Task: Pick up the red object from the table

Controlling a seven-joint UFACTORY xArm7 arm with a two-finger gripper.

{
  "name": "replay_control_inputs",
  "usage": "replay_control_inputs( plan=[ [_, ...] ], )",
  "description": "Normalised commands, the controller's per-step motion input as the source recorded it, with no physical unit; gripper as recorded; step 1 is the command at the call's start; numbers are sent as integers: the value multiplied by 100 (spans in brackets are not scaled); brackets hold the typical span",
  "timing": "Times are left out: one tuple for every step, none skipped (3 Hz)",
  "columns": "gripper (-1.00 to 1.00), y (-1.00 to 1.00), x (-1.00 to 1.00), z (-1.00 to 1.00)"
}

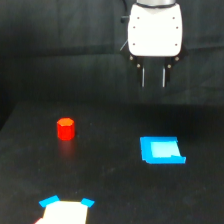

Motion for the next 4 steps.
replay_control_inputs(
  plan=[
    [-78,100,-78,-60],
    [-97,100,-50,-25],
    [35,-100,61,100],
    [-100,-100,21,55]
  ],
)
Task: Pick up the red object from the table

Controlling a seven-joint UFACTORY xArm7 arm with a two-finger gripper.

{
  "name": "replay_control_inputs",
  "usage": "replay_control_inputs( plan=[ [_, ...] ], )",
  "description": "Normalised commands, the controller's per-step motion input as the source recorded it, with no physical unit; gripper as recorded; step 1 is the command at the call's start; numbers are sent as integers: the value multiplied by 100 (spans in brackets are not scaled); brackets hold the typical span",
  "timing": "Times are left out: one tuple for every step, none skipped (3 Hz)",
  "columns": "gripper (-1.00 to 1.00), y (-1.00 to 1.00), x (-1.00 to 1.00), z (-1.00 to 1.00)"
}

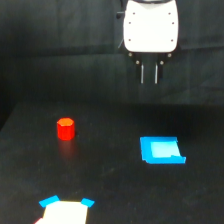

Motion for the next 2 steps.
replay_control_inputs(
  plan=[
    [-98,-100,53,59],
    [-100,-100,12,64]
  ],
)
